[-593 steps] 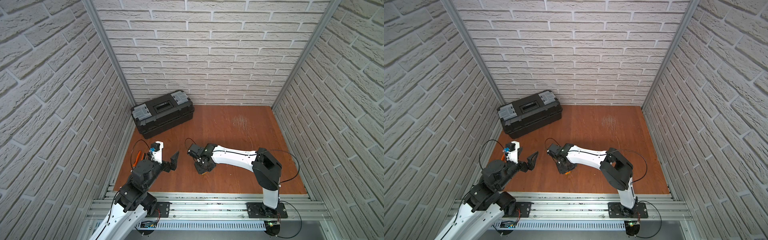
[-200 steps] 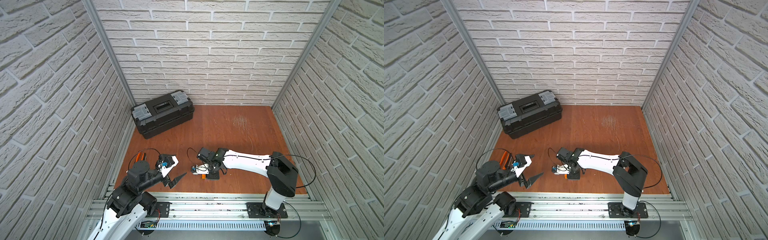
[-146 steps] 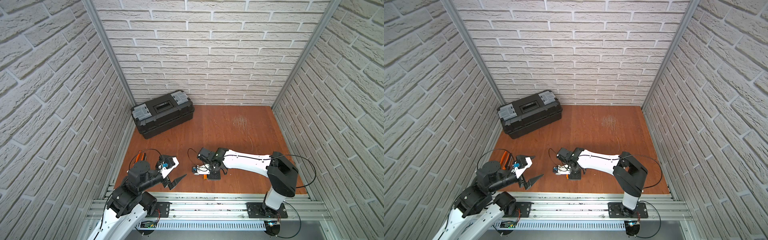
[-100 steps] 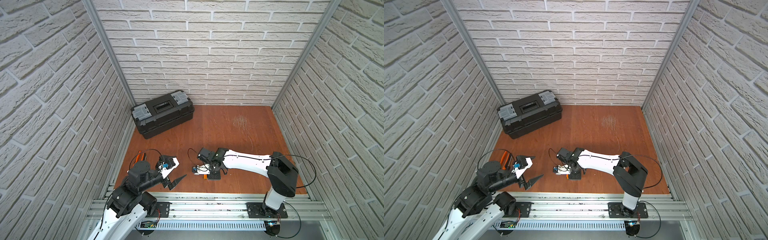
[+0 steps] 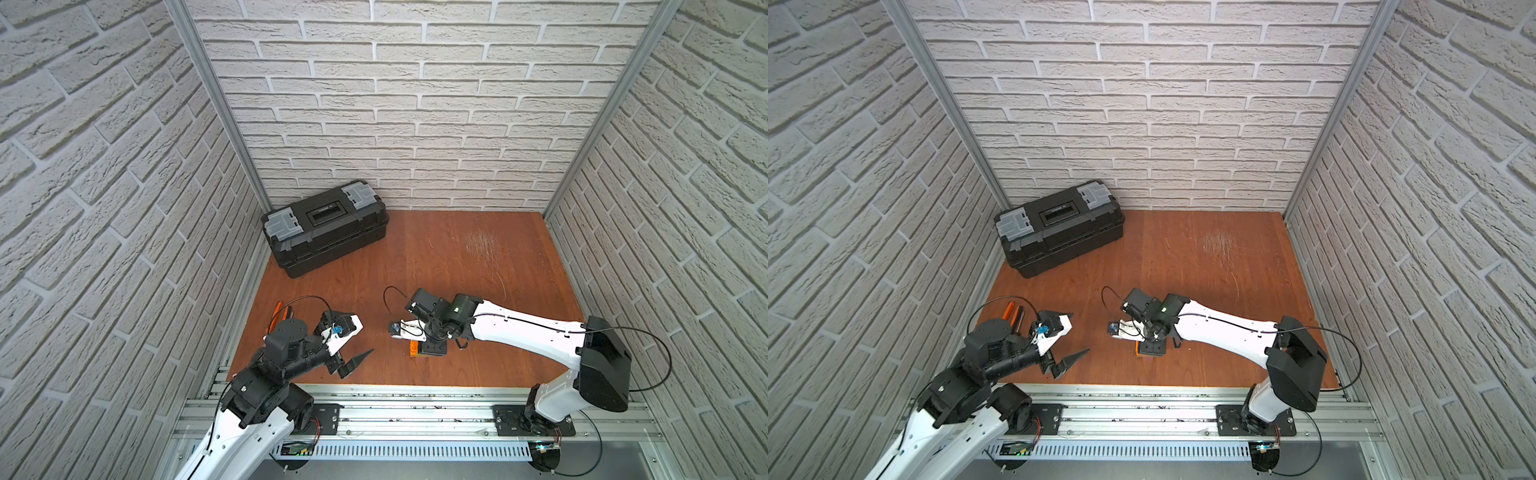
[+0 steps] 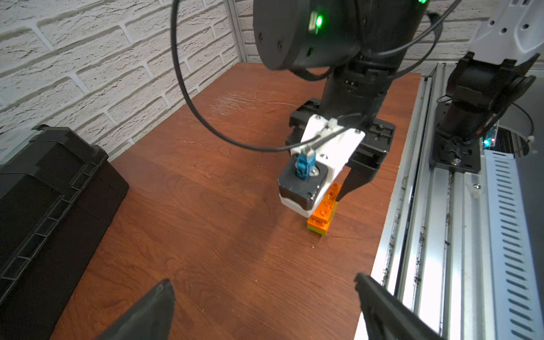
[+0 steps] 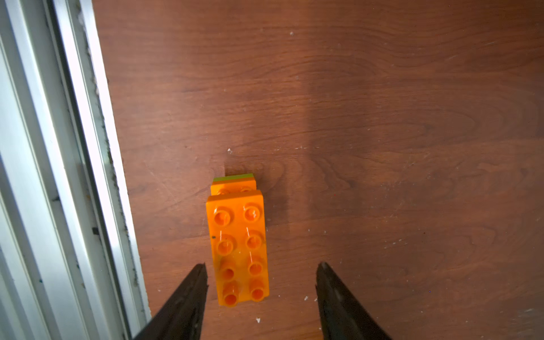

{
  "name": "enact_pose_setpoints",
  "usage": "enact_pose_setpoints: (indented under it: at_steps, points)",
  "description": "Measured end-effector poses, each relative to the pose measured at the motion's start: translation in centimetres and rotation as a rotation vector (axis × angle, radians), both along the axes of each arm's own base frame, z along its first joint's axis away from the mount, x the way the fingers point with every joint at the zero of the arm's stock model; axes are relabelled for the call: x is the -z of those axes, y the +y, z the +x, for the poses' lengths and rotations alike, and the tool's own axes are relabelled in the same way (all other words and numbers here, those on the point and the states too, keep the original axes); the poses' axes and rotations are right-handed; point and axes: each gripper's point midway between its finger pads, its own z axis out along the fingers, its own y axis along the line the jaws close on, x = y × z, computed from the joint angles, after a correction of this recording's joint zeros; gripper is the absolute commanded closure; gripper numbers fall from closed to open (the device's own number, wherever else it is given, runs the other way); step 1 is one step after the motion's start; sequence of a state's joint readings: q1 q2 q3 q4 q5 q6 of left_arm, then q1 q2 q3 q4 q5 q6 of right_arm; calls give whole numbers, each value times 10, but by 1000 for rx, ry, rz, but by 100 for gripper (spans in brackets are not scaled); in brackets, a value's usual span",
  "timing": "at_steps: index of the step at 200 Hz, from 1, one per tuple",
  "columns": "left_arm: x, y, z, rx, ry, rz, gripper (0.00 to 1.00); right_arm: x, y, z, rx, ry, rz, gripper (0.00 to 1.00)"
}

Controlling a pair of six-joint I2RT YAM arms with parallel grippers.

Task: Assemble a carrot with lego
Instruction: Adjust the lego brick at the center of the board, then pick up the lego brick from the center of the board.

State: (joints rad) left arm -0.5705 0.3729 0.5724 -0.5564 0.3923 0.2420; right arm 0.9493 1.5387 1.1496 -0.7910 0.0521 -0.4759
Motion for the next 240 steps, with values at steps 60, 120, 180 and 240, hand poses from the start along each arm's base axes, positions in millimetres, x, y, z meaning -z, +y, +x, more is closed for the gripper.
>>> enact_pose_setpoints:
  at_steps: [60,120,180,240]
  points:
    - [52,-37,20,151,140,87,9,-56,-23,17,191,-120,129,37]
    - [93,-72,42,238,180,69,11,-155,-88,30,633,-360,521,26]
    - [104,-119,45,286,126,-23,15,-139,-111,15,819,-340,723,26]
    - [138,-133,33,276,145,-31,17,-124,-109,16,861,-305,757,26]
